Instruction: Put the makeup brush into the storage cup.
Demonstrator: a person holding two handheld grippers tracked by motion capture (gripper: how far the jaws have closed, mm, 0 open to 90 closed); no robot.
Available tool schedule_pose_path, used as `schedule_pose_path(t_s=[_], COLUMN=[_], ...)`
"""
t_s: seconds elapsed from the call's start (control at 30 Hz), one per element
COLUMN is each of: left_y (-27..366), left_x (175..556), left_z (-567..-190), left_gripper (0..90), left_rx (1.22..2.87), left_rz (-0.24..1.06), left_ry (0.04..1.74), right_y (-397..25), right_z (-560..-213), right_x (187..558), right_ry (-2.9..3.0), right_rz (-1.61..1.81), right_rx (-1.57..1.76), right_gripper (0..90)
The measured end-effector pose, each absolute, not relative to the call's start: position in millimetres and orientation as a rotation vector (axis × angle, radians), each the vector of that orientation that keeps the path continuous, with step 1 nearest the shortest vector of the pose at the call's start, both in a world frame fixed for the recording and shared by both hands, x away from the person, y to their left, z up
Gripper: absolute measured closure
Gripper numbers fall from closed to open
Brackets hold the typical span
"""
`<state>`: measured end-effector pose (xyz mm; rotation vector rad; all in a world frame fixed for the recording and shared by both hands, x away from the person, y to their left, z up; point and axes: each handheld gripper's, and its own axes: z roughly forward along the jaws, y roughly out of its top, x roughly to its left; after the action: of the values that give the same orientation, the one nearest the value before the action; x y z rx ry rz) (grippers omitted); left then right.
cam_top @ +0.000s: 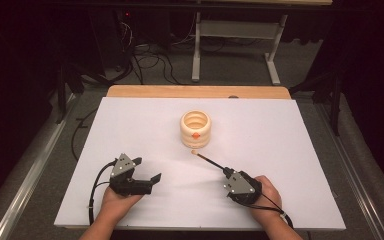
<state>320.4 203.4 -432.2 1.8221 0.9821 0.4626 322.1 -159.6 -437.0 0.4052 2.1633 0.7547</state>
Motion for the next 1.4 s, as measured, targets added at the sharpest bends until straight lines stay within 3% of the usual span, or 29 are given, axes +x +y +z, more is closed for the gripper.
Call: schedule_pose_path(t_s=[0.53, 1.4], left_y=[201, 200], left_x=[320, 320], left_z=[-433, -433], left_gripper=[8.0, 7.3], left_rx=[1.832, 1.81], left_rz=[0.45, 0.419], left_ry=[0.973, 0.973], right_y=[-174, -191], right_z=[-434, -429], right_x=[331, 337], right_ry=[2.167, 2.133], right_rz=[0.988, 1.154], right_rx=[0.686, 0.855], right_gripper=[87.7, 87.7])
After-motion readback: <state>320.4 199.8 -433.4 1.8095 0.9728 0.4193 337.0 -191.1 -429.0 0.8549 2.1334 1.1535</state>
